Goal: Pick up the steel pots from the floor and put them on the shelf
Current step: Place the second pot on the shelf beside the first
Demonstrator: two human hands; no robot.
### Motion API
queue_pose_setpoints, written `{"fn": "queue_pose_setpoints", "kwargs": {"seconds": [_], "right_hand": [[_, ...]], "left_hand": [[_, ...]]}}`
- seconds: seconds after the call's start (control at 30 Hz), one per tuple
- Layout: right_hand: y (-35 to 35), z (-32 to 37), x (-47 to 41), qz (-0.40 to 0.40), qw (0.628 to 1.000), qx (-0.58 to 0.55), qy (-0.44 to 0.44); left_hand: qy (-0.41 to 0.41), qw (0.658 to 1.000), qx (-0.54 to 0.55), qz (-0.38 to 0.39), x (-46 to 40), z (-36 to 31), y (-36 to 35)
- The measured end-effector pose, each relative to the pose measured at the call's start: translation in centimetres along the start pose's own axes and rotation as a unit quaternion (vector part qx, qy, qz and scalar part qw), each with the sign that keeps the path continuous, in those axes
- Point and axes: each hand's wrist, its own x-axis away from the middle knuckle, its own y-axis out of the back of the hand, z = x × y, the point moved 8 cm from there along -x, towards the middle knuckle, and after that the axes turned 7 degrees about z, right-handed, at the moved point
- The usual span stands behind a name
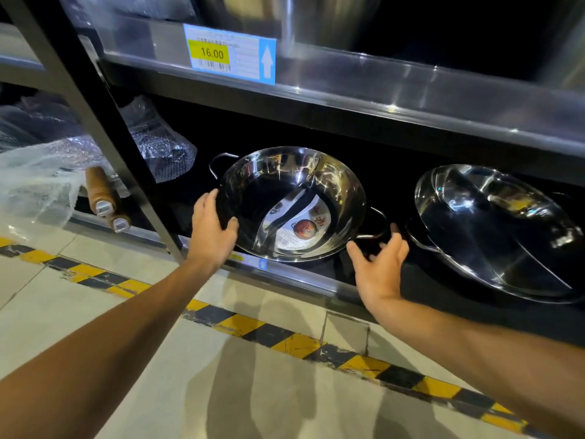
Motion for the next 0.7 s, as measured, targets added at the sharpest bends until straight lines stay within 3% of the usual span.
{"fn": "queue_pose_setpoints", "kwargs": {"seconds": [0.1,0.2,0.47,0.7], "right_hand": [[-1.3,1.6,2.9,0.101,0.967,0.154,0.175],[-4.2,2.7,4.8,0.222,0.866,0.311,0.324],[-5.4,1.1,1.3,0.243,0.841,0.414,0.248],[-4.0,1.0,-1.8,0.214,0.821,0.479,0.225]], "left_hand": [[-0.076,0.987,-0.140,-0.004,3.0,-1.3,-0.3],[-0.102,0.981,-0.152,0.069,5.6,-1.2,-1.6],[-0.092,0.971,-0.178,0.128,5.1,-1.1,-3.5],[-0.077,0.952,-0.212,0.205,4.1,-1.3,-5.5]]}}
